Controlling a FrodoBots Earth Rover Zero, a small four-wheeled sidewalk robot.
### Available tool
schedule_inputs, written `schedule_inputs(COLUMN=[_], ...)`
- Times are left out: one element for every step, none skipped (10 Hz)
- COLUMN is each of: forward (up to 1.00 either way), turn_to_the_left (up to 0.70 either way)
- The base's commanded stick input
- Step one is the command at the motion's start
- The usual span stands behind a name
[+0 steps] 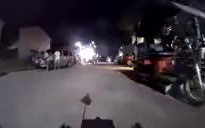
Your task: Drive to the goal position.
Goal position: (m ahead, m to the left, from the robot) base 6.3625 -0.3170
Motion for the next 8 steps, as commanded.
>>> schedule_inputs(forward=[0.85, 0.85, 0.85, 0.85, 0.85, 0.85, 0.85, 0.85], turn_to_the_left=[0.0, 0.0, 0.0, 0.0, 0.0, 0.0, 0.0, 0.0])
